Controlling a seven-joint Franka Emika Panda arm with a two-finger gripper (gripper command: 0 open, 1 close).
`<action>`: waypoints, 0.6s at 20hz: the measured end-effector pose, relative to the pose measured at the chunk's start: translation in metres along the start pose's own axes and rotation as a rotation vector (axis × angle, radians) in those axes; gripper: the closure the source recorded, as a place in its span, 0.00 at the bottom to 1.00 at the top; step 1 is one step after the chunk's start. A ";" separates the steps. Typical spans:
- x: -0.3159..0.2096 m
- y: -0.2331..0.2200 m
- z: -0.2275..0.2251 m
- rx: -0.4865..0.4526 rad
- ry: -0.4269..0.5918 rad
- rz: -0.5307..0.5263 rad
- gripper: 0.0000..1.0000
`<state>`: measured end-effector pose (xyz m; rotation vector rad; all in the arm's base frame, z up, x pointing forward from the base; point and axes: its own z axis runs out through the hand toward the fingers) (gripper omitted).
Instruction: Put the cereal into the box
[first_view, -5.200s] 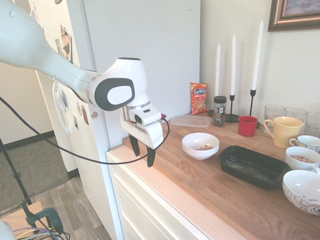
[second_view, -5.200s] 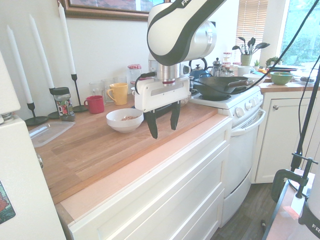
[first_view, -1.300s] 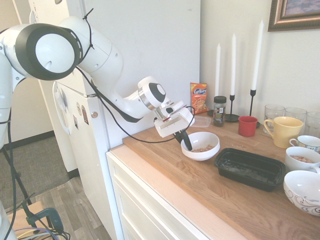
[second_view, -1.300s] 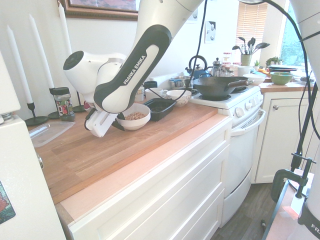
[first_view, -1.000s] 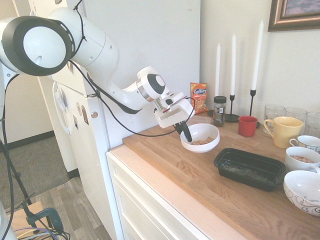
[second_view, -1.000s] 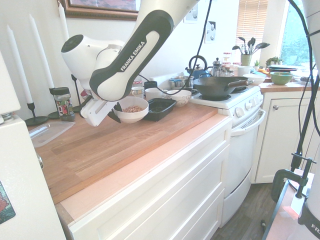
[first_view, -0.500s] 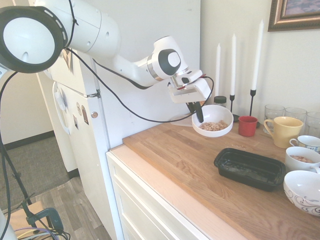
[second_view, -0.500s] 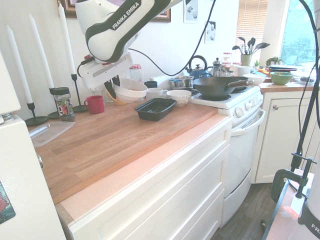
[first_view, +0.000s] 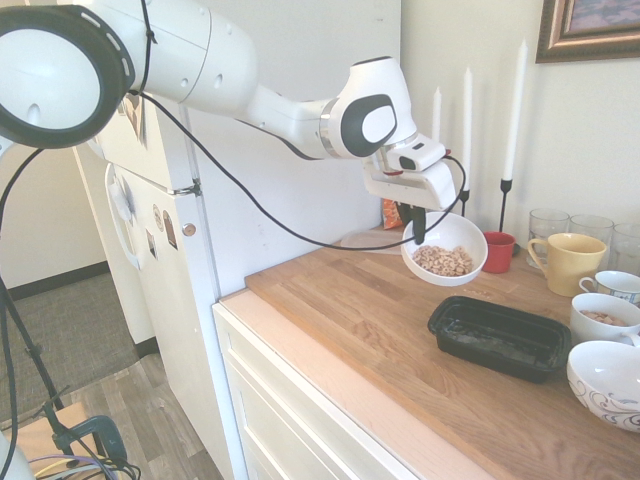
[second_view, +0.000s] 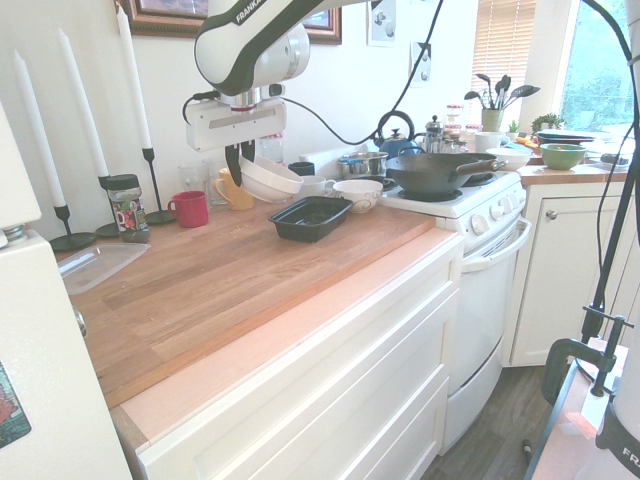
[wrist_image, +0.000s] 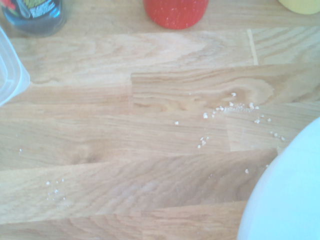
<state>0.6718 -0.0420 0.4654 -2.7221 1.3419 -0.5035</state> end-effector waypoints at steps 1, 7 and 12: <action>0.006 0.005 -0.001 0.019 -0.020 0.009 1.00; 0.043 0.034 -0.016 0.103 -0.093 0.065 1.00; 0.063 0.058 -0.013 0.164 -0.162 0.105 1.00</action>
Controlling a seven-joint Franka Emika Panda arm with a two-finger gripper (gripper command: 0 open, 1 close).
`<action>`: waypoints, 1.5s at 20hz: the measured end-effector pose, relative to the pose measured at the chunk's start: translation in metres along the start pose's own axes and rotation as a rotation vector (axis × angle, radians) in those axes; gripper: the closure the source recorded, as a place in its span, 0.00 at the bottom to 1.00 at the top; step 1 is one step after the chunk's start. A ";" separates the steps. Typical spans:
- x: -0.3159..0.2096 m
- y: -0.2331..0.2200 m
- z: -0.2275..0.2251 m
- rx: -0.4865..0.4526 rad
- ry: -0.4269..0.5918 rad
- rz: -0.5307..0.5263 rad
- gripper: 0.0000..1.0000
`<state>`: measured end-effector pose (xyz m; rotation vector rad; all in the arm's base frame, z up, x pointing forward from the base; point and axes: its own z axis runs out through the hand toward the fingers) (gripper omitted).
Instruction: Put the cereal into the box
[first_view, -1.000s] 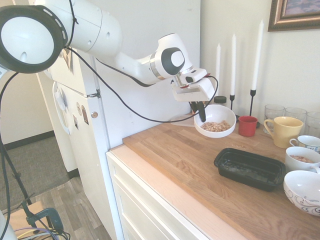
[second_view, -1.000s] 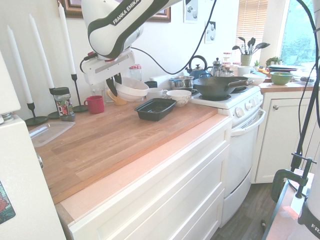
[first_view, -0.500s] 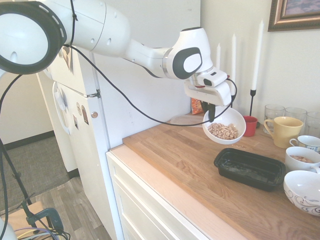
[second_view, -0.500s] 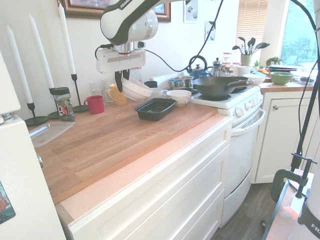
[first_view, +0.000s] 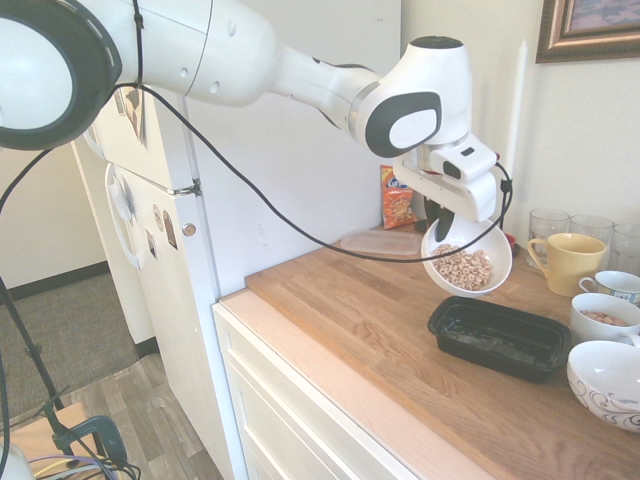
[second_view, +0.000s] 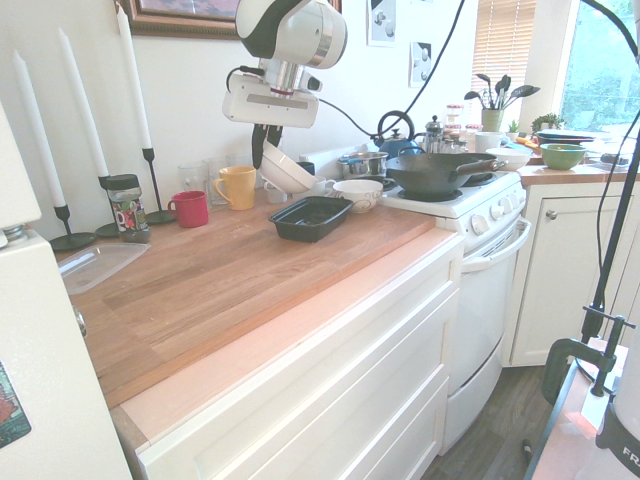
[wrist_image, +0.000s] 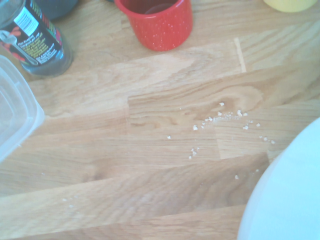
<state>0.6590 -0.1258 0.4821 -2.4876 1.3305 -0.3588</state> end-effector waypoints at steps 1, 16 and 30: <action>0.004 0.004 0.000 0.016 -0.018 0.007 1.00; 0.062 0.053 0.047 0.225 -0.282 0.110 1.00; 0.084 0.073 0.050 0.385 -0.383 0.143 1.00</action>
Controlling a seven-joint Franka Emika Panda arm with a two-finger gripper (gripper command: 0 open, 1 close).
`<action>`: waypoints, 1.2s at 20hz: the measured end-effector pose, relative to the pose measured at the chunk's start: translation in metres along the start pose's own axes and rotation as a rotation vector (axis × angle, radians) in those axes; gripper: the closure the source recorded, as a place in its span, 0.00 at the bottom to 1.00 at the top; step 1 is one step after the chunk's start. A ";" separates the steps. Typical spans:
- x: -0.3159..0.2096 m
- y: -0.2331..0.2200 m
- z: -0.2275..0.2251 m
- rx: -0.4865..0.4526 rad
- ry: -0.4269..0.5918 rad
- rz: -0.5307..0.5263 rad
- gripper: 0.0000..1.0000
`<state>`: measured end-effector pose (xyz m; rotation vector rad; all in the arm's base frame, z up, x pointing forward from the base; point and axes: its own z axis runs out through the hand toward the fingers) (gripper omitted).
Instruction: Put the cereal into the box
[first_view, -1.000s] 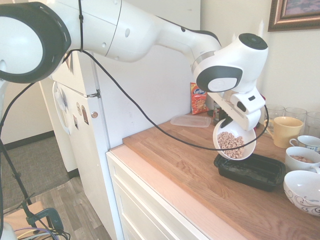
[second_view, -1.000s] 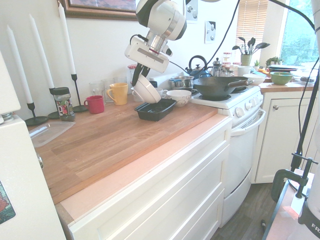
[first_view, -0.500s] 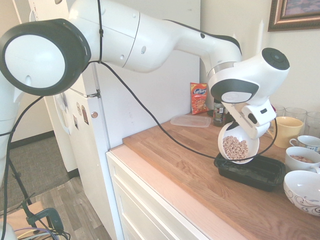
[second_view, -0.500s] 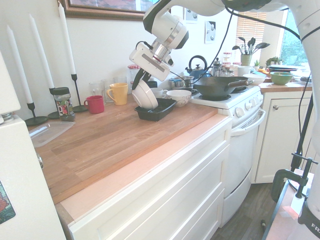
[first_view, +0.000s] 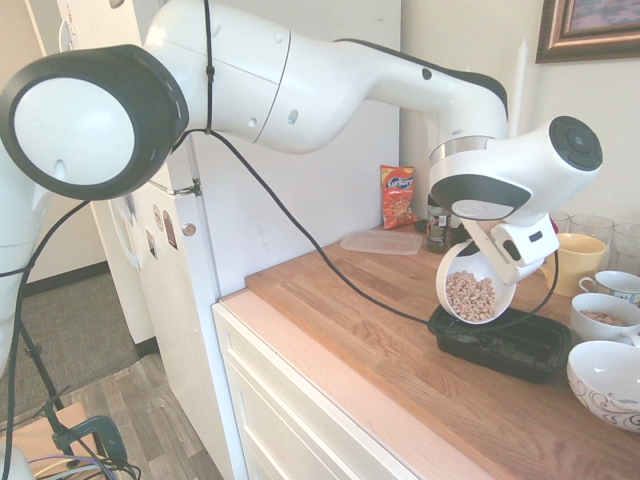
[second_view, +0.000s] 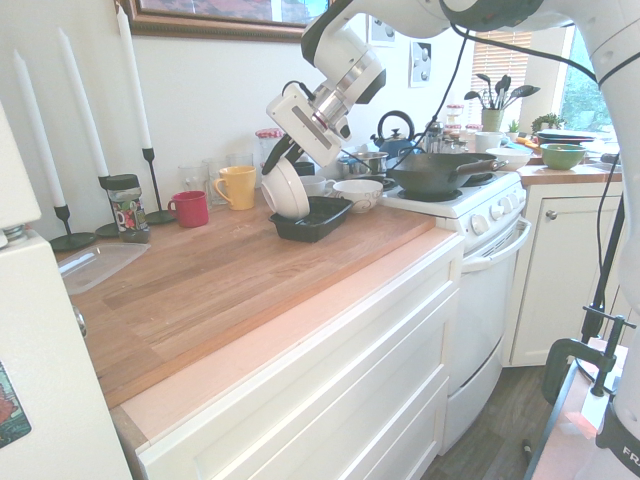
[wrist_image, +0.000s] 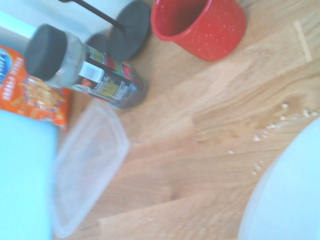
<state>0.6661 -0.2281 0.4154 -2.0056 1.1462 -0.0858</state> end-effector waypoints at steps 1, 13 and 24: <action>0.001 0.001 -0.002 0.021 -0.008 0.001 1.00; 0.012 0.012 -0.020 0.139 -0.068 0.018 1.00; 0.033 0.026 -0.019 0.241 -0.106 0.038 1.00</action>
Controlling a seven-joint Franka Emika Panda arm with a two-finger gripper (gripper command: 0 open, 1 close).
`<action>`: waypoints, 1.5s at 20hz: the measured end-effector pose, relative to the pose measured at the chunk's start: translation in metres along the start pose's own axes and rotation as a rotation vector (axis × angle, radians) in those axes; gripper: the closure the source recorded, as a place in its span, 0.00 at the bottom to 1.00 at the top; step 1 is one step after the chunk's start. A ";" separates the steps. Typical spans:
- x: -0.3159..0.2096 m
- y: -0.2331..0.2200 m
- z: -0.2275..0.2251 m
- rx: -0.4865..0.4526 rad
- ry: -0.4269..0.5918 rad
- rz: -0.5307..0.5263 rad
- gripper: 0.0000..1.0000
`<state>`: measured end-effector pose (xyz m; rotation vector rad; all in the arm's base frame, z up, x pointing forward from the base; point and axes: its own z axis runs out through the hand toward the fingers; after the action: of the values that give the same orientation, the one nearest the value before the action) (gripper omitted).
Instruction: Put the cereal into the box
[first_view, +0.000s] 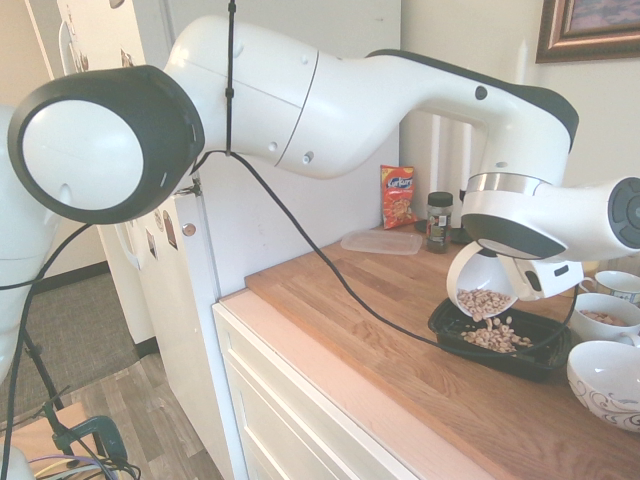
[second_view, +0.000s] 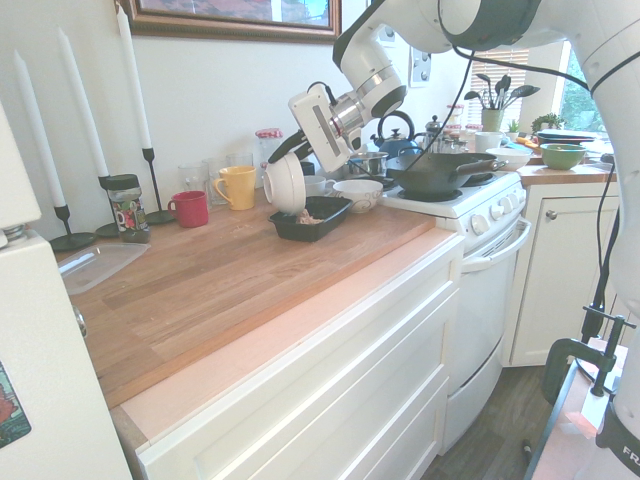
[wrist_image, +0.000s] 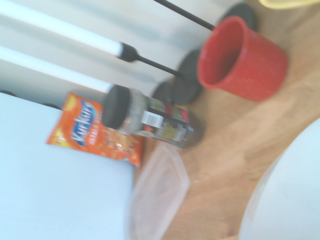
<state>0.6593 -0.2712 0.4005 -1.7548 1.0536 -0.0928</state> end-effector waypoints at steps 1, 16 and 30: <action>0.000 -0.001 0.000 0.007 -0.003 -0.002 1.00; 0.012 0.015 -0.009 0.125 -0.063 0.022 1.00; 0.029 0.040 -0.013 0.222 -0.118 0.020 1.00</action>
<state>0.6462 -0.3032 0.3625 -1.5302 0.9381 -0.0888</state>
